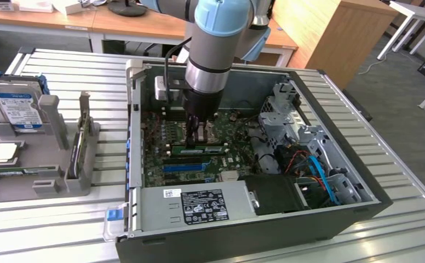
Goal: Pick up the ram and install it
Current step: 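Press down the ram until it locks into place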
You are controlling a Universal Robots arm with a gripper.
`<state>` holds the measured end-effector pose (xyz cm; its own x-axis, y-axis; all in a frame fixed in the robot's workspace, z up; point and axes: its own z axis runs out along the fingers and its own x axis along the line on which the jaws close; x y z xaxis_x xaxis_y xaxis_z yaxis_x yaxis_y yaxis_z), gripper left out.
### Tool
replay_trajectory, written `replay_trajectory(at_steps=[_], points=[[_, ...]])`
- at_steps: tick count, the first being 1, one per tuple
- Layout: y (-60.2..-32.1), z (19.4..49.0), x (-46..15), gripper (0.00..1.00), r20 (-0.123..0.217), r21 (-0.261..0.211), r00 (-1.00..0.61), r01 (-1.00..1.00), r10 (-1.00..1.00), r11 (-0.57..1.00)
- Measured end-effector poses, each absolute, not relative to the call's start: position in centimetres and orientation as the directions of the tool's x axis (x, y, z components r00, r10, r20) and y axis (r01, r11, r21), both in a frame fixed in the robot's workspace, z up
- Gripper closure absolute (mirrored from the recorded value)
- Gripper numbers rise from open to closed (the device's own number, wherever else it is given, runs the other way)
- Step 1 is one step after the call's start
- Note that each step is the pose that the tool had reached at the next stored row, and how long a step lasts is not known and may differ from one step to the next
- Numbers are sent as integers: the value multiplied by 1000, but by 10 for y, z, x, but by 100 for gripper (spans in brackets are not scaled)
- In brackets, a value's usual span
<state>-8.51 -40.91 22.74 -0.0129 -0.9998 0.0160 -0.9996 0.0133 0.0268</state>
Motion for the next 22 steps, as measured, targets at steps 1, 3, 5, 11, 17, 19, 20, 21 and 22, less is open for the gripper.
replay_trajectory(at_steps=[1,3,5,11,17,19,20,21,22], points=[[-409,227,-85,90,16,27,-13,-1000,-1000,13],[-409,227,-85,90,16,27,-13,-1000,-1000,13],[-409,227,-85,90,16,27,-13,-1000,-1000,13],[-409,226,-85,90,16,27,-13,-1000,-1000,13],[-409,225,-85,90,16,27,-13,-1000,-1000,13],[-409,225,-85,90,16,27,-13,-1000,-1000,13],[-409,225,-85,90,16,26,-13,-1000,-1000,13],[-409,225,-85,90,16,27,-13,-1000,-1000,13],[-409,225,-85,90,16,26,-13,-1000,-1000,13]])
